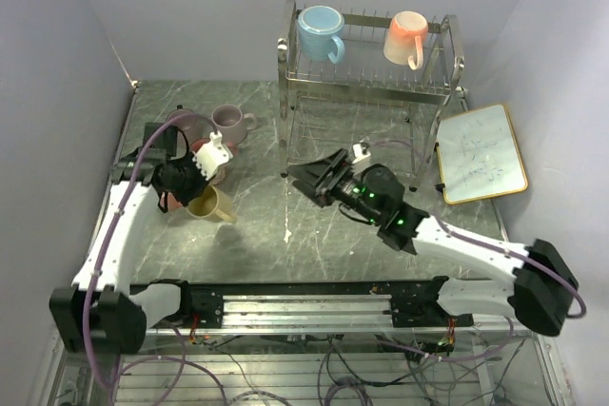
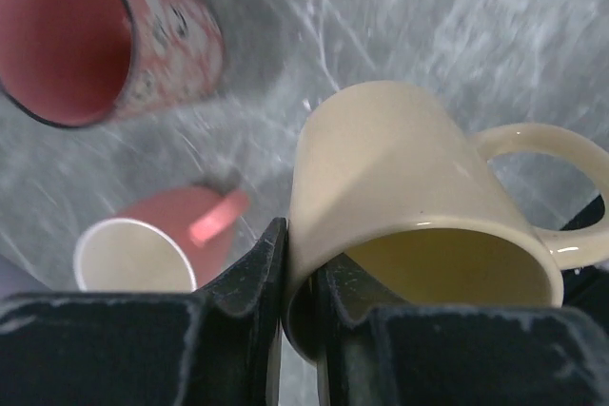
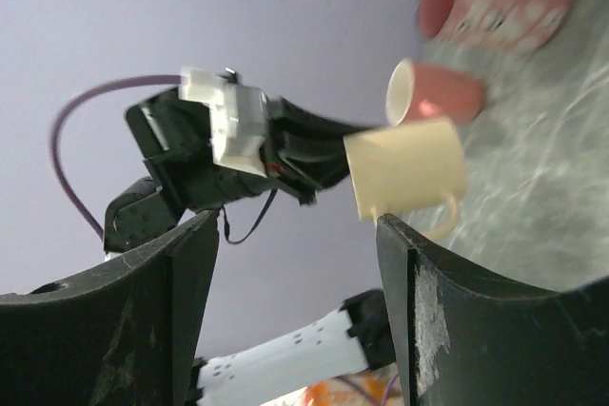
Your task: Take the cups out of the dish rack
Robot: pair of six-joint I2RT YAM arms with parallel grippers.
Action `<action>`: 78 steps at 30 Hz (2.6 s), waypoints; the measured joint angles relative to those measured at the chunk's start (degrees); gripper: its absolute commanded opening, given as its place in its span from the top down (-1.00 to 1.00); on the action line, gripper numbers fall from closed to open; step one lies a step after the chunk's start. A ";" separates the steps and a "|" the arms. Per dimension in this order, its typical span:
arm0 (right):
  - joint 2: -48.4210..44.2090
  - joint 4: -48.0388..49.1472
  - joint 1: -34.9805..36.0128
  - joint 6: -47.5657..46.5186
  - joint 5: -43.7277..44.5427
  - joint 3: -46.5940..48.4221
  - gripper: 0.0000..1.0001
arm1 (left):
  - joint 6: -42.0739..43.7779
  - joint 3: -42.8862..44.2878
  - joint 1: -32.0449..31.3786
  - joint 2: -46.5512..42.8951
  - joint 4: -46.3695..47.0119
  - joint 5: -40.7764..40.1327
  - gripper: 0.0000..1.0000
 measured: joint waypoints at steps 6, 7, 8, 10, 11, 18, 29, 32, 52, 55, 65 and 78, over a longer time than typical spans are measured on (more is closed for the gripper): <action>-9.25 -14.29 -4.98 -10.01 7.08 -0.26 -0.34 | -2.14 0.00 -0.74 7.82 -3.02 -7.39 0.86; -10.16 -16.76 -5.33 -11.69 8.20 -0.07 -0.34 | -2.64 0.02 -1.33 8.24 -2.97 -8.02 0.86; -10.95 -19.30 -5.64 -13.38 9.35 0.26 -0.34 | -3.13 0.09 -2.03 8.59 -2.86 -8.57 0.86; -12.26 -23.52 -6.03 -16.37 11.23 1.14 -0.35 | -4.42 0.39 -4.28 9.73 -2.43 -9.81 0.86; -12.74 -25.46 -6.19 -17.70 12.07 1.88 -0.35 | -5.07 0.50 -5.55 10.56 -1.97 -10.45 0.86; -16.96 -33.90 -7.96 -23.89 16.24 5.81 -0.35 | -9.46 2.27 -14.03 20.15 3.08 -16.90 0.86; -24.15 -42.05 -10.03 -26.49 19.17 6.40 -0.35 | -10.14 13.38 -19.54 34.91 9.03 -20.83 0.86; -25.05 -43.52 -10.16 -26.91 19.69 7.39 -0.35 | -10.10 13.99 -19.54 36.13 10.88 -21.29 0.86; -23.10 -47.06 -10.45 -30.88 22.97 13.57 -0.54 | -13.90 11.93 -19.37 32.57 17.90 -21.92 -0.34; -19.69 -47.76 -10.47 -33.68 24.09 16.90 -0.56 | -14.80 11.93 -18.64 28.00 18.36 -21.24 -0.63; 3.08 -51.39 -10.82 -56.57 25.51 52.72 -0.55 | -15.47 14.91 -12.87 12.41 15.26 -12.52 -0.95; 30.77 -61.86 -19.45 -74.42 18.25 85.37 -0.37 | -16.20 16.79 -10.64 2.47 6.71 -7.76 -1.00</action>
